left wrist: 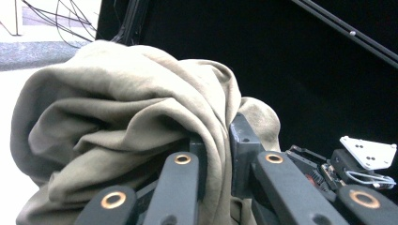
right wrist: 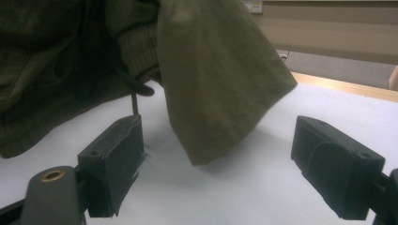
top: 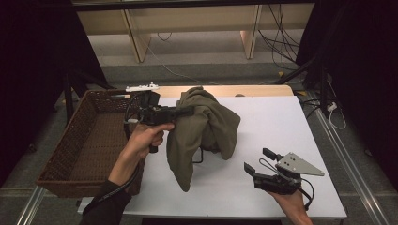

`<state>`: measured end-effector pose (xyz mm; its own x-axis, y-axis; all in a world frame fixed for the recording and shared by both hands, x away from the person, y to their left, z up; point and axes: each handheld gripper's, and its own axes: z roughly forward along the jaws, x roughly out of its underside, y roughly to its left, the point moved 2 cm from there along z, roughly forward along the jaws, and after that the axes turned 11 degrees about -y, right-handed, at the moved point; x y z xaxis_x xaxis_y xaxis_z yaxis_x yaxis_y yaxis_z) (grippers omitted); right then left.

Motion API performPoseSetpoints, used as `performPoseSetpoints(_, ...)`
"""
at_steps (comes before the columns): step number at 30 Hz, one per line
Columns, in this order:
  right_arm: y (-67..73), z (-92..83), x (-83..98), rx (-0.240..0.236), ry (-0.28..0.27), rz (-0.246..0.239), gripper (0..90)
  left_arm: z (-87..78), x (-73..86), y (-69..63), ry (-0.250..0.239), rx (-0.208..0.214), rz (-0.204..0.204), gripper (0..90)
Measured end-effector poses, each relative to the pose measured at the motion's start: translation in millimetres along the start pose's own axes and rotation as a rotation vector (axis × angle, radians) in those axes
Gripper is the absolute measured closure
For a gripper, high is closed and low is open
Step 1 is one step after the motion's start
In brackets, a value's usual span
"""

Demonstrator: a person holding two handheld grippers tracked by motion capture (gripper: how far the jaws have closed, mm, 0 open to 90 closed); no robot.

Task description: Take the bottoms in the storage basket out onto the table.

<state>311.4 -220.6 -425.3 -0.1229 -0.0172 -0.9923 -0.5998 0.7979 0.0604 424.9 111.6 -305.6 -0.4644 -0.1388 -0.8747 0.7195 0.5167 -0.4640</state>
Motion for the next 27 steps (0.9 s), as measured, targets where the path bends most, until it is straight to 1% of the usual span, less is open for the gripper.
performPoseSetpoints(3,-0.5,-0.1,-0.1,0.0,-0.004,0.005,18.4,3.5,1.6,0.1,0.003,-0.005,0.006,82.7)
performPoseSetpoints(6,-0.7,-0.4,-0.1,0.001,-0.001,0.004,18.4,5.8,2.3,2.4,0.003,-0.024,0.01,82.7)
performPoseSetpoints(9,-0.6,-0.4,-0.3,0.001,-0.004,0.004,18.4,7.9,2.6,5.7,-0.004,-0.035,-0.001,82.7)
performPoseSetpoints(13,-0.9,-0.2,-0.3,0.002,-0.005,0.004,18.4,12.3,4.0,9.7,-0.009,-0.047,-0.003,82.7)
performPoseSetpoints(17,-1.0,-0.1,-0.2,0.004,-0.005,0.004,18.4,19.8,7.1,13.3,-0.004,-0.052,-0.012,82.7)
performPoseSetpoints(21,-1.4,-0.5,-0.5,0.006,-0.005,0.005,18.5,28.4,10.4,16.2,0.007,-0.065,-0.007,82.6)
performPoseSetpoints(27,-1.9,-0.5,-0.6,0.007,-0.007,0.004,18.4,42.6,15.8,19.4,0.02,-0.072,-0.011,82.6)
